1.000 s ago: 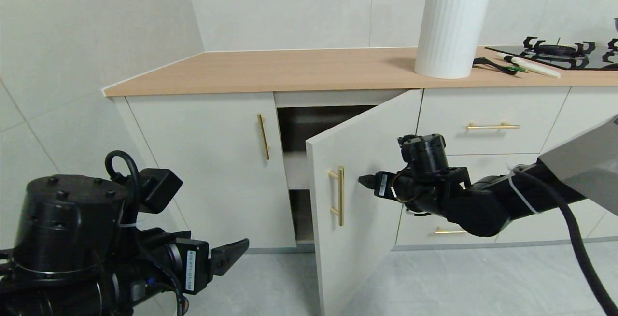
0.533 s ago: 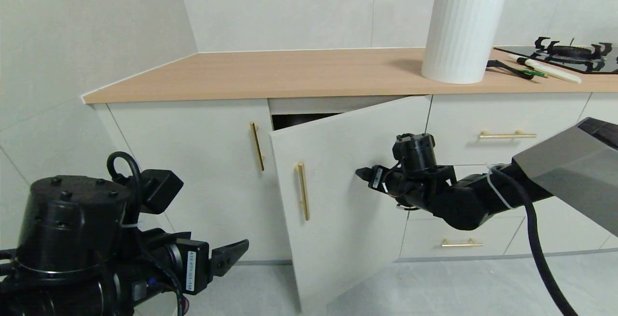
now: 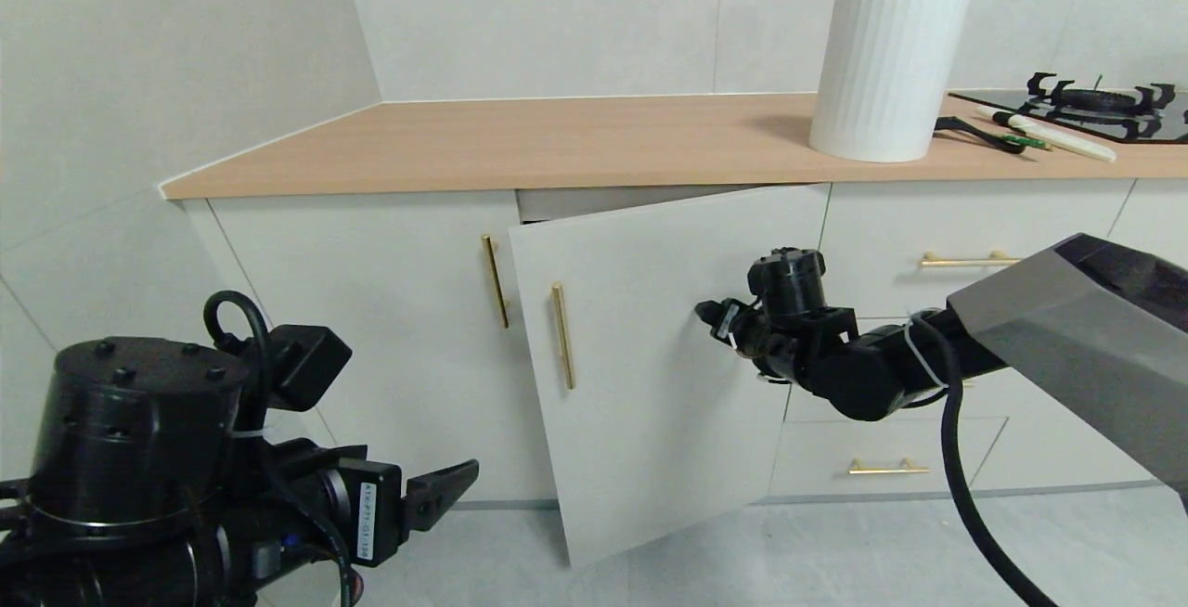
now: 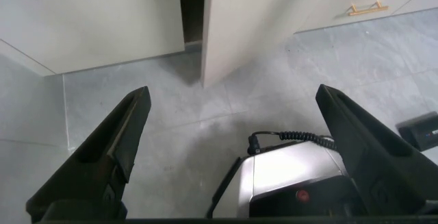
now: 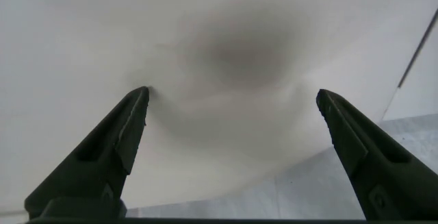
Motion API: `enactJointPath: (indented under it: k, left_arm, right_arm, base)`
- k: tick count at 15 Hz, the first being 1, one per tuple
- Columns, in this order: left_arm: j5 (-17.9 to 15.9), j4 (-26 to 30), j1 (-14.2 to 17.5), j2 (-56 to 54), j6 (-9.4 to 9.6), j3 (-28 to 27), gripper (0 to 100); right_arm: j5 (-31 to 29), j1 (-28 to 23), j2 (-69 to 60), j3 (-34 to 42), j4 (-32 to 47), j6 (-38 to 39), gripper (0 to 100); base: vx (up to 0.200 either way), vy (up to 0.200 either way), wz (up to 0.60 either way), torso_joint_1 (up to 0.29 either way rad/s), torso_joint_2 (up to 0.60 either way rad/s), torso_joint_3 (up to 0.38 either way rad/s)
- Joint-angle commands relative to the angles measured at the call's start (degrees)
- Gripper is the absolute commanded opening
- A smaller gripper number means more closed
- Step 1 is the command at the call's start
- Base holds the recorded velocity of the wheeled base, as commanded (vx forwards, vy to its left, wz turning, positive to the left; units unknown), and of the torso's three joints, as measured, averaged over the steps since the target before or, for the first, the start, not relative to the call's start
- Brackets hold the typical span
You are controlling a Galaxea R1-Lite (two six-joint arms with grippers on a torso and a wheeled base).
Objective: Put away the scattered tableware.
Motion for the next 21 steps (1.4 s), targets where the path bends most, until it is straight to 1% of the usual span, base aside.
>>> enactJointPath:
  k: [1,5,9,17,19,21]
  left_arm:
    - [0.0,0.0,0.0,0.0,-0.02,0.0,100]
    - [0.0,0.0,0.0,0.0,-0.02,-0.1,100]
    - [0.0,0.0,0.0,0.0,-0.02,-0.1,100]
    - [0.0,0.0,0.0,-0.2,-0.02,-0.1,100]
    - [-0.1,0.0,0.0,-0.2,-0.02,-0.1,100]
    - [0.0,0.0,0.0,-0.1,-0.02,0.0,100]
  right_arm:
    - [-0.8,-0.2,1.5,-1.4,0.0,0.2,100]
    - [-8.0,-1.3,6.7,-7.6,0.1,0.4,100]
    - [-12.1,-2.2,9.8,-11.2,0.0,0.3,100]
    - [-12.7,-2.4,10.2,-11.7,0.0,0.3,100]
    - [-13.2,-4.0,11.1,-12.9,0.0,0.2,100]
    - [-13.5,-4.1,11.1,-12.9,0.0,0.1,100]
  base:
    - [0.000,0.000,0.00,0.000,0.00,0.000]
    - [0.000,0.000,0.00,0.000,0.00,0.000]
    - [0.000,0.000,0.00,0.000,0.00,0.000]
    - [0.000,0.000,0.00,0.000,0.00,0.000]
    - [0.000,0.000,0.00,0.000,0.00,0.000]
    - [0.000,0.000,0.00,0.000,0.00,0.000]
